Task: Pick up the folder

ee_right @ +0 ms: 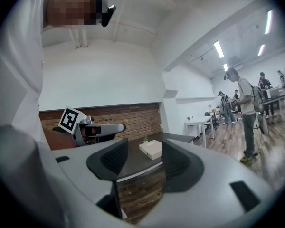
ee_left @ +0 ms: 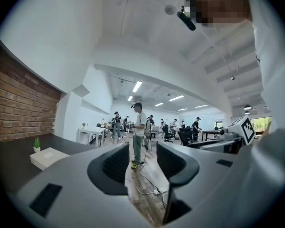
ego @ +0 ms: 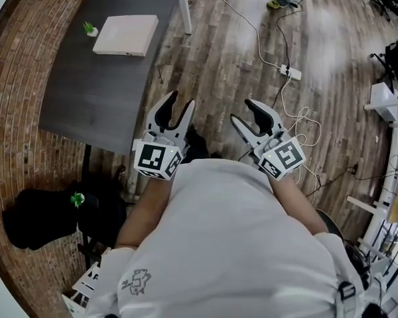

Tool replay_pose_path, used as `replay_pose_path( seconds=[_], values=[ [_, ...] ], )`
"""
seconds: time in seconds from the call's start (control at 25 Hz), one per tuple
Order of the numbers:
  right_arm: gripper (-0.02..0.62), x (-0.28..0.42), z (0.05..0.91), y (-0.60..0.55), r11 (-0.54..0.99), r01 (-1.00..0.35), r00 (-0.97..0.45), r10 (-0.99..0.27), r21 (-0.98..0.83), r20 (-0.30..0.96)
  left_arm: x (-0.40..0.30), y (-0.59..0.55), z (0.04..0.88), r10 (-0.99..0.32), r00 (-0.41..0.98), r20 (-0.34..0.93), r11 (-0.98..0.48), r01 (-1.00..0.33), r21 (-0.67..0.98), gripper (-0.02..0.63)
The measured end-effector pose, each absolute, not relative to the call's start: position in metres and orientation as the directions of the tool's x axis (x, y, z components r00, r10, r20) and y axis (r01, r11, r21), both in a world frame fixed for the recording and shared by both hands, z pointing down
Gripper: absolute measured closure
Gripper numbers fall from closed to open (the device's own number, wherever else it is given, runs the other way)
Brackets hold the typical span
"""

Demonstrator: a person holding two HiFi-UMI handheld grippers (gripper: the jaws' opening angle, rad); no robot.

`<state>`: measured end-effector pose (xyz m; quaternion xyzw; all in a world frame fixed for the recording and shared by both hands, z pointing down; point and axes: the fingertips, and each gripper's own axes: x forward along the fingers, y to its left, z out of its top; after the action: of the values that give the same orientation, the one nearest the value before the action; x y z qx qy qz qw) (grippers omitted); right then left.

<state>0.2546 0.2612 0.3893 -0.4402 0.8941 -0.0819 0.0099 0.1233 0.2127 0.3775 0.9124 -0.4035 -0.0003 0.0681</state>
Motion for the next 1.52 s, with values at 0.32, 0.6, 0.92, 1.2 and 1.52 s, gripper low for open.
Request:
replay_pose_path(
  seconds=[0.32, 0.6, 0.92, 1.2, 1.52],
  values=[
    [0.37, 0.247, 0.389, 0.191, 0.597, -0.781, -0.614, -0.788, -0.181, 0.048, 0.128, 0.149, 0.379, -0.704, 0.707, 0.07, -0.697, -0.706, 0.124, 0.422],
    [0.37, 0.199, 0.374, 0.105, 0.643, -0.743, -0.657, -0.753, -0.184, 0.019, 0.088, 0.07, 0.365, -0.725, 0.685, 0.074, -0.677, -0.728, 0.106, 0.422],
    [0.37, 0.13, 0.368, 0.025, 0.701, -0.691, -0.714, -0.7, -0.175, 0.017, 0.02, -0.003, 0.365, -0.764, 0.641, 0.075, -0.632, -0.766, 0.114, 0.422],
    [0.37, 0.073, 0.372, -0.013, 0.761, -0.626, -0.775, -0.63, -0.171, 0.034, -0.025, -0.038, 0.365, -0.786, 0.615, 0.058, -0.606, -0.786, 0.124, 0.426],
    [0.37, 0.032, 0.373, -0.035, 0.807, -0.565, -0.823, -0.565, -0.172, 0.055, -0.056, -0.061, 0.37, -0.81, 0.584, 0.055, -0.572, -0.808, 0.141, 0.428]
  ],
)
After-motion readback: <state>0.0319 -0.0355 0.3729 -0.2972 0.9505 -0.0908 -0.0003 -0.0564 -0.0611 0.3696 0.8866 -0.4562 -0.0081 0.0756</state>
